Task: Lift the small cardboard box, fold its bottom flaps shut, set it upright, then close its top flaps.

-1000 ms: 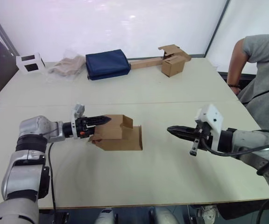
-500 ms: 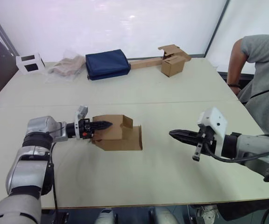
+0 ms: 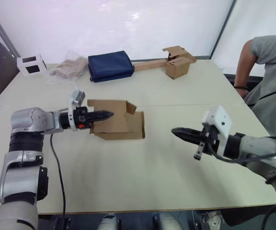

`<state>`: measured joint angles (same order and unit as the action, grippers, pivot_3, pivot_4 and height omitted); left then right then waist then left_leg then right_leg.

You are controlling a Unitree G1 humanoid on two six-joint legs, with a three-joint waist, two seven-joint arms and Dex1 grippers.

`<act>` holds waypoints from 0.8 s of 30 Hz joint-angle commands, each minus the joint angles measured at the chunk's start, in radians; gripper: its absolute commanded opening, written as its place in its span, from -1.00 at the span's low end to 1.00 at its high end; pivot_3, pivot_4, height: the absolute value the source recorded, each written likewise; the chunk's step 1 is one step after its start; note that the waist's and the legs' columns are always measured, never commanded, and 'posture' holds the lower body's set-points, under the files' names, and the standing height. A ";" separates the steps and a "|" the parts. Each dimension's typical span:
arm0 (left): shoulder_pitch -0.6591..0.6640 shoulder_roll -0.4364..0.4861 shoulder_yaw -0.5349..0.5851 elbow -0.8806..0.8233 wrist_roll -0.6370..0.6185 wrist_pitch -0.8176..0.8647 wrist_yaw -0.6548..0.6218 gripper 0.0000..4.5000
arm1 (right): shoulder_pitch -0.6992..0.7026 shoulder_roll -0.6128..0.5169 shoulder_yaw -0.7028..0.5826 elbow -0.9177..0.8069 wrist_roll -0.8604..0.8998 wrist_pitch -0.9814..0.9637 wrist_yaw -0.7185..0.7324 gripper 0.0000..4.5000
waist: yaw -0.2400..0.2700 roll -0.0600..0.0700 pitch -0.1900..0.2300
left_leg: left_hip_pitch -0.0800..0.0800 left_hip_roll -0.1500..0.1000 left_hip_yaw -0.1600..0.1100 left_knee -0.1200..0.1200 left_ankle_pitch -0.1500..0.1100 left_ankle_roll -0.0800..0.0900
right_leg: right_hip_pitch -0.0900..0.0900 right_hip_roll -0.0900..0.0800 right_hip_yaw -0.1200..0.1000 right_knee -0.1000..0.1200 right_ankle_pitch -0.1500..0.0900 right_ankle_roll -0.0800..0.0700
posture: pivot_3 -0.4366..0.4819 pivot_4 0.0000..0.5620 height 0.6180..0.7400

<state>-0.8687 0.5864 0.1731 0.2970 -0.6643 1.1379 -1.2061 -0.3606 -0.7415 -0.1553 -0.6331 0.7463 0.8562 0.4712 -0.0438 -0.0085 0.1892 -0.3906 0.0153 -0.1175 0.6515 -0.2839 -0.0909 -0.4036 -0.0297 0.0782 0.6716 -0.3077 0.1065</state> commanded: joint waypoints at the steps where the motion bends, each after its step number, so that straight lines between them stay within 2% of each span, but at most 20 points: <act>1: 0.040 -0.047 0.011 -0.192 0.050 -0.275 0.067 -0.98 | -0.112 0.094 0.021 0.086 -0.095 -0.083 -0.105 -1.00 | 0.002 0.000 0.000 | 0.000 0.000 0.000 0.000 0.001 -0.001 | 0.000 0.000 0.000 0.000 0.000 0.000 | -0.05 -0.47 1.00; 2: 0.057 -0.052 -0.016 -0.216 0.091 -0.364 0.065 -0.98 | -0.143 0.122 0.031 0.113 -0.121 -0.100 -0.129 -1.00 | 0.002 0.000 0.000 | 0.000 0.000 0.000 -0.001 0.003 -0.006 | -0.001 0.000 0.000 0.000 0.000 0.000 | -0.05 -0.47 1.00; 5: 0.080 -0.056 -0.068 -0.226 0.156 -0.531 0.047 -0.98 | -0.202 0.181 0.052 0.165 -0.168 -0.128 -0.162 -1.00 | 0.001 0.000 0.000 | 0.000 0.000 0.001 -0.003 0.003 -0.006 | -0.002 0.000 0.001 0.000 0.000 0.000 | -0.05 -0.47 1.00; 8: 0.066 -0.073 -0.084 -0.199 0.182 -0.632 0.052 -0.98 | -0.258 0.237 0.074 0.205 -0.191 -0.143 -0.179 -1.00 | 0.000 0.000 0.000 | 0.000 0.000 0.001 -0.003 0.003 -0.006 | -0.002 0.001 0.001 0.000 0.000 0.000 | -0.05 -0.47 1.00; 16: 0.040 -0.074 -0.112 -0.135 0.203 -0.732 0.034 -0.98 | -0.322 0.359 0.154 0.264 -0.259 -0.169 -0.200 -1.00 | -0.004 0.000 0.000 | 0.000 0.000 0.000 -0.003 0.000 0.000 | -0.002 0.001 0.000 0.000 0.000 0.000 | -0.05 -0.47 1.00; 24: 0.036 -0.079 -0.103 -0.143 0.178 -0.712 0.051 -0.98 | -0.332 0.408 0.176 0.288 -0.300 -0.180 -0.196 -1.00 | -0.005 0.000 0.000 | 0.000 0.000 0.000 -0.002 0.000 0.000 | -0.002 0.001 0.000 0.001 0.000 0.000 | -0.05 -0.47 1.00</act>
<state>-0.8024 0.5038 0.0528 0.1789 -0.4664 0.4275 -1.1612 -0.6702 -0.3478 0.0245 -0.3250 0.4518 0.6986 0.2739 -0.0484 -0.0081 0.1890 -0.3910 0.0149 -0.1174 0.6491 -0.2838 -0.0909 -0.4060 -0.0284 0.0785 0.6727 -0.3075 0.1063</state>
